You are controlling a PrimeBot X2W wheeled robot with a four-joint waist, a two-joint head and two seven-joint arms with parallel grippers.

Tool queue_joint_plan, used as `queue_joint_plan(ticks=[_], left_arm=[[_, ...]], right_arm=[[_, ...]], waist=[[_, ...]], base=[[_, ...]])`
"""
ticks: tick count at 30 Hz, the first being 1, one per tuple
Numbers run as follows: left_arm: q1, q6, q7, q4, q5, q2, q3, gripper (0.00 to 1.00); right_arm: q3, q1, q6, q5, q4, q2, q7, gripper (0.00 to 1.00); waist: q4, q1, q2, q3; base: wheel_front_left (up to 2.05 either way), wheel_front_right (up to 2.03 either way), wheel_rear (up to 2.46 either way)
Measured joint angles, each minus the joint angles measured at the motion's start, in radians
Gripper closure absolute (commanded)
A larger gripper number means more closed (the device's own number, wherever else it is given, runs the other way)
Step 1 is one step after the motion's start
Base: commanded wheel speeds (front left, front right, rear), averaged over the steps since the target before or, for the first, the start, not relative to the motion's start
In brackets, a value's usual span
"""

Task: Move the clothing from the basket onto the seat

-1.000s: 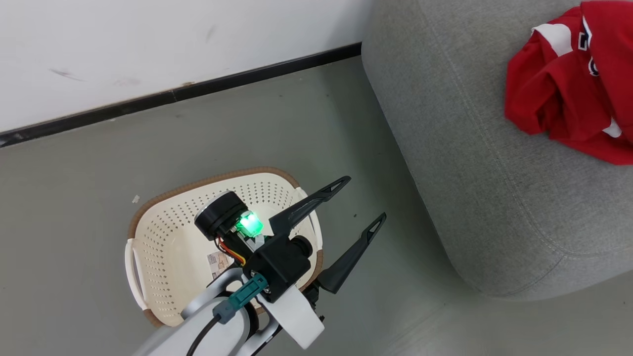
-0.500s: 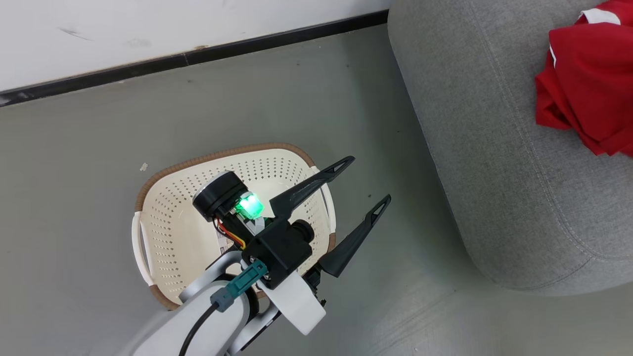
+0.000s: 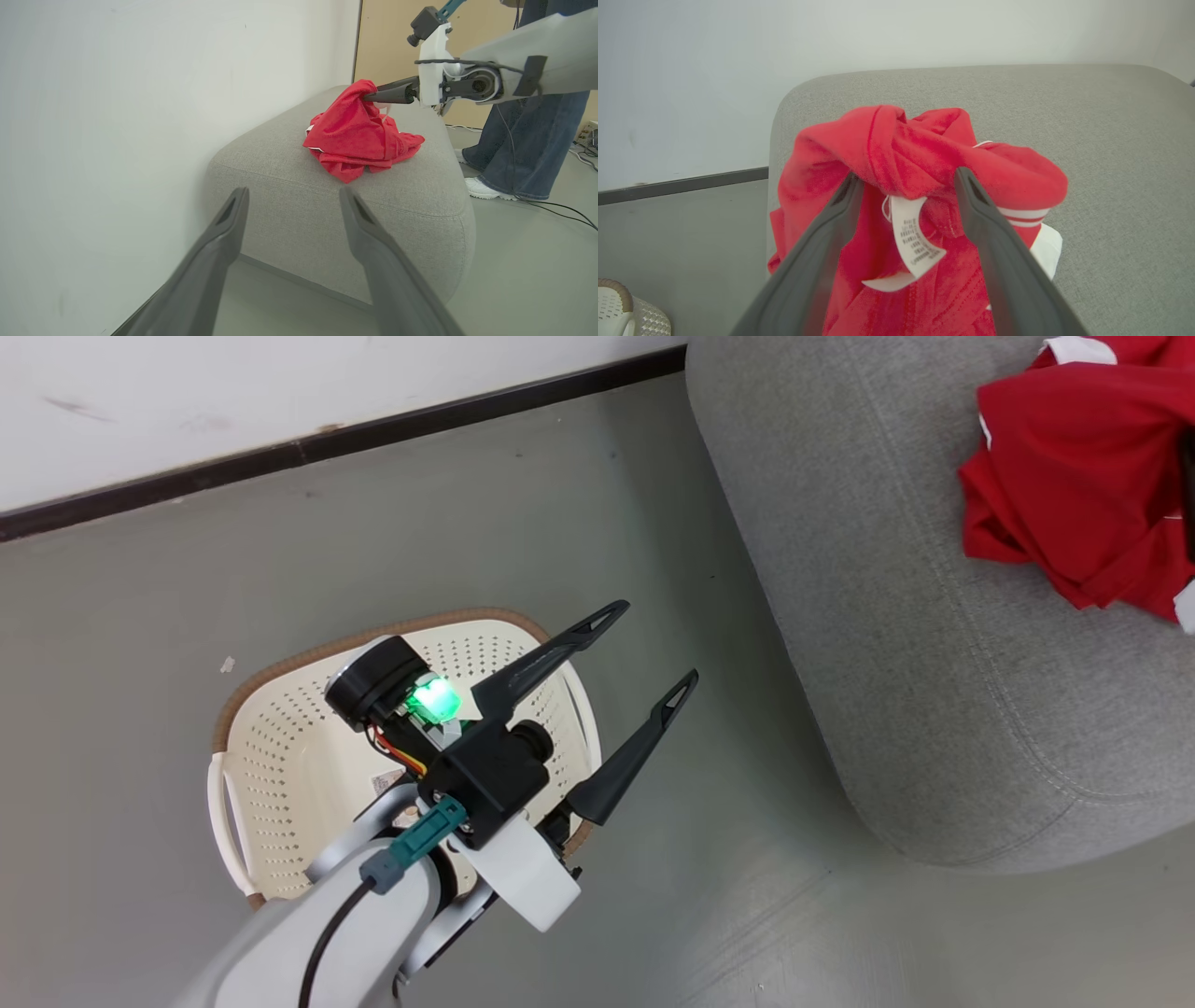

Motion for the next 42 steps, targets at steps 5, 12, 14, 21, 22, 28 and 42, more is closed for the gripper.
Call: queue_joint_plan(ticks=[5, 12, 14, 21, 22, 28, 42], left_arm=[[0.000, -0.001, -0.023, 0.025, -0.006, 0.005, 0.031, 0.00], [0.035, 0.043, -0.072, 0.069, -0.045, 0.012, 0.106, 0.00], [0.057, 0.053, -0.085, 0.085, -0.050, 0.019, 0.124, 0.00], [0.123, 0.113, -0.135, 0.131, -0.083, 0.033, 0.208, 0.00], [0.134, 0.123, -0.142, 0.137, -0.087, 0.033, 0.222, 0.00], [0.203, 0.188, -0.165, 0.174, -0.096, 0.038, 0.300, 0.00], [0.350, 0.303, -0.184, 0.228, -0.114, 0.028, 0.426, 0.00]], right_arm=[[0.015, 0.039, 0.000, 0.000, -0.043, -0.001, -0.006, 0.00], [0.025, 0.064, 0.000, 0.000, -0.138, 0.000, -0.009, 0.00], [0.025, 0.070, 0.000, 0.000, -0.172, 0.006, -0.010, 0.00], [0.007, 0.085, 0.000, -0.014, -0.290, 0.046, -0.012, 0.00], [0.004, 0.093, 0.000, -0.021, -0.303, 0.050, -0.013, 0.00], [-0.019, 0.148, 0.000, -0.049, -0.361, 0.108, -0.013, 0.00], [-0.032, 0.304, 0.000, -0.119, -0.448, 0.217, -0.013, 0.00]], waist=[[-0.019, 0.0000, 0.0000, -0.020], [-0.035, 0.0000, 0.0000, -0.061], [-0.037, 0.0000, 0.0000, -0.075], [-0.031, 0.0000, 0.0000, -0.122], [-0.028, 0.0000, 0.0000, -0.129], [-0.007, 0.0000, 0.0000, -0.167], [0.067, 0.0000, 0.0000, -0.258]], base=[[0.00, 0.00, 0.00], [0.00, 0.00, 0.00], [0.00, 0.00, 0.00], [0.00, 0.00, 0.00], [0.00, 0.00, 0.00], [0.00, 0.00, 0.00], [0.00, 0.00, 0.00]])
